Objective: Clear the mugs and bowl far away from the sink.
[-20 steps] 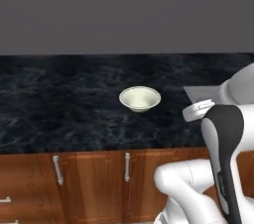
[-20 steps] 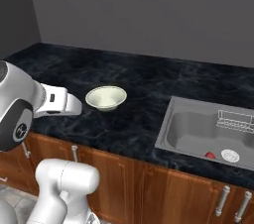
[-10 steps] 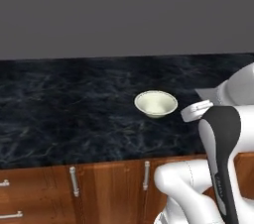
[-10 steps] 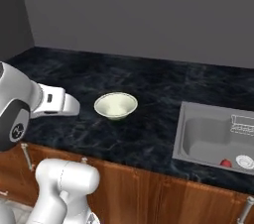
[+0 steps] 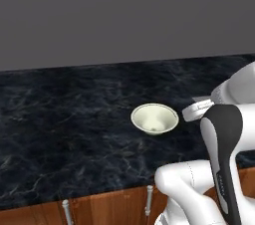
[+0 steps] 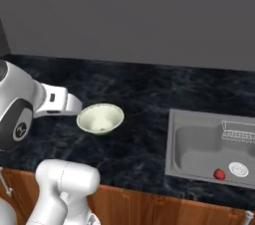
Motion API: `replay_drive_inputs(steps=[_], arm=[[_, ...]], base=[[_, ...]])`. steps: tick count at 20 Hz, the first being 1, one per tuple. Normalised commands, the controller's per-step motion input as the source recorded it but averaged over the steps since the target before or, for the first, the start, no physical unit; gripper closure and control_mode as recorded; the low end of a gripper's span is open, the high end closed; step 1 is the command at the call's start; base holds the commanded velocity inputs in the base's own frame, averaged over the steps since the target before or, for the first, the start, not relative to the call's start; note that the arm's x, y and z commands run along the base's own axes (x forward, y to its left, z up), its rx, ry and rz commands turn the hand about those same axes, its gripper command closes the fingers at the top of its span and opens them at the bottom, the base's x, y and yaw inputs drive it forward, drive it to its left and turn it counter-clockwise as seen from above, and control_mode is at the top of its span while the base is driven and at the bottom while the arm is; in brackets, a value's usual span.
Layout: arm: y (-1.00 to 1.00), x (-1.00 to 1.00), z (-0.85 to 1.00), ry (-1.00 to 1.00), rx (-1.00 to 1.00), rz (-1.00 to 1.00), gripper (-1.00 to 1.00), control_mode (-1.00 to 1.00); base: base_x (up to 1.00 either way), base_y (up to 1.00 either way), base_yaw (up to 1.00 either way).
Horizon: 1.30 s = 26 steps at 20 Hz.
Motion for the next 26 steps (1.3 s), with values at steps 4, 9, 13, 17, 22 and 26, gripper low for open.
replay_drive_inputs(steps=[4, 9, 13, 17, 22, 26], arm=[[0.00, 0.00, 0.00, 0.00, 0.00, 0.00, -1.00, 1.00], [0.00, 0.00, 0.00, 0.00, 0.00, 0.00, -1.00, 1.00], [0.00, 0.00, 0.00, 0.00, 0.00, 0.00, -1.00, 1.00], [-0.16, 0.50, -0.03, 0.08, 0.02, -0.15, -1.00, -1.00], [-0.16, 0.26, -0.05, 0.05, 0.04, 0.03, -1.00, -1.00], [-0.25, 0.26, -0.12, 0.00, 0.10, 0.10, -1.00, -1.00]], base=[[0.39, 0.00, -0.35], [0.32, 0.00, -0.38], [0.37, 0.00, -0.28], [0.00, 0.00, 0.00], [0.00, 0.00, 0.00], [0.00, 0.00, 0.00]])
